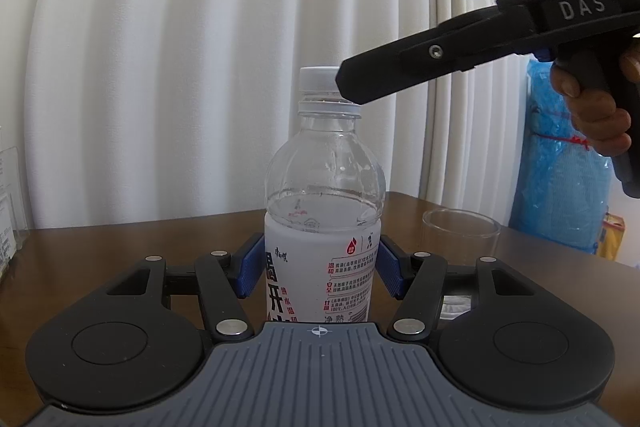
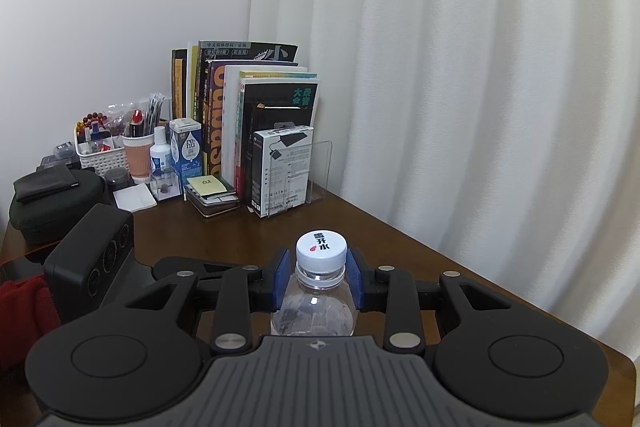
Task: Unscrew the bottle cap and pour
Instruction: 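Twist the cap on the bottle neck with the right gripper while the left gripper holds the bottle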
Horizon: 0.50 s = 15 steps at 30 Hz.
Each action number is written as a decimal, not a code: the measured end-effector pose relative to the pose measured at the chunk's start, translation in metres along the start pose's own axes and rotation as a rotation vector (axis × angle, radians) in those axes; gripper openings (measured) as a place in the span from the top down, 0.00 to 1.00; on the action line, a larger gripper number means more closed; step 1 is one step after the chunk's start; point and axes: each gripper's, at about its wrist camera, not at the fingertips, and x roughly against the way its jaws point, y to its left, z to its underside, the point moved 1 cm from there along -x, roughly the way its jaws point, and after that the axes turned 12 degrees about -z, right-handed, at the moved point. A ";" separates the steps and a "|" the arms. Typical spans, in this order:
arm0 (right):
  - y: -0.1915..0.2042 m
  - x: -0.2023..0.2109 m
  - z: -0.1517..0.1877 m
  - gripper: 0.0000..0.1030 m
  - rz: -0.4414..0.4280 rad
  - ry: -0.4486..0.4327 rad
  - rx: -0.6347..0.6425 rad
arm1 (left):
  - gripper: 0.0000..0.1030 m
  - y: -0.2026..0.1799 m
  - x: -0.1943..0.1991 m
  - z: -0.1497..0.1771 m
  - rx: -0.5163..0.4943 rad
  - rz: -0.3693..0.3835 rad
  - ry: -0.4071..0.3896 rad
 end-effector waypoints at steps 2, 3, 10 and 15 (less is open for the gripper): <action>0.002 0.001 0.001 0.63 0.000 0.005 0.006 | 0.43 0.000 0.000 0.000 -0.001 0.000 0.000; 0.003 0.002 0.002 0.62 0.001 0.008 0.011 | 0.43 0.000 0.000 0.000 -0.001 0.000 0.000; 0.004 0.000 -0.002 0.58 0.042 -0.016 0.033 | 0.43 0.001 0.000 0.002 -0.002 -0.001 0.000; 0.005 -0.007 -0.002 0.55 0.027 -0.024 0.027 | 0.43 -0.002 0.001 0.002 -0.001 -0.002 0.001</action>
